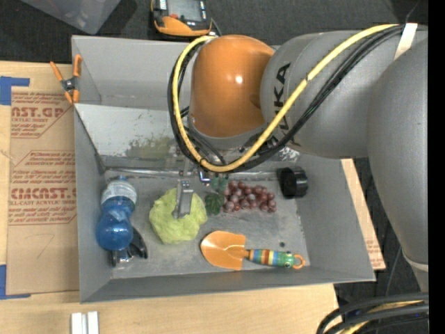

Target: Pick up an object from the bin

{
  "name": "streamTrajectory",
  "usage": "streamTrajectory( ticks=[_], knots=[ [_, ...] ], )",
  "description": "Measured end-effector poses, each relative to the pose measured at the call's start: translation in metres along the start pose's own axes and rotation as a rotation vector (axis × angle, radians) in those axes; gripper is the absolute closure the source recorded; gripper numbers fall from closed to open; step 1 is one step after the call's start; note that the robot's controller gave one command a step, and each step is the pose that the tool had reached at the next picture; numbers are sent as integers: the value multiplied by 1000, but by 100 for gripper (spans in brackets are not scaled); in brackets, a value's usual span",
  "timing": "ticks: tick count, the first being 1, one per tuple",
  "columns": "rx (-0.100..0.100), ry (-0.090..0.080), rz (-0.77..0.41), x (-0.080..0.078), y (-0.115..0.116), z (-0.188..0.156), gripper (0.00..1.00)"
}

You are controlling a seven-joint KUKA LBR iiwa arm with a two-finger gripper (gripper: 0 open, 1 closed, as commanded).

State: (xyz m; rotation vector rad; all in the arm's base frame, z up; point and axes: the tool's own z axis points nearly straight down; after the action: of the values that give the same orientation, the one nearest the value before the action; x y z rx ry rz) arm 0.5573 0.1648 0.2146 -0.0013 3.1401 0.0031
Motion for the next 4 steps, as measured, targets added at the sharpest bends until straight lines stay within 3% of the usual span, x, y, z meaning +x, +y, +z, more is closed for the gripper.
streamTrajectory(
  ticks=[1,2,3,4],
  knots=[
    [0,0,0,0,0,0,0],
    [0,-4,-135,-7,-20,65,0],
    [-2,-5,-140,-6,-30,91,0],
    [-3,-11,-237,4,-49,115,0]
  ],
)
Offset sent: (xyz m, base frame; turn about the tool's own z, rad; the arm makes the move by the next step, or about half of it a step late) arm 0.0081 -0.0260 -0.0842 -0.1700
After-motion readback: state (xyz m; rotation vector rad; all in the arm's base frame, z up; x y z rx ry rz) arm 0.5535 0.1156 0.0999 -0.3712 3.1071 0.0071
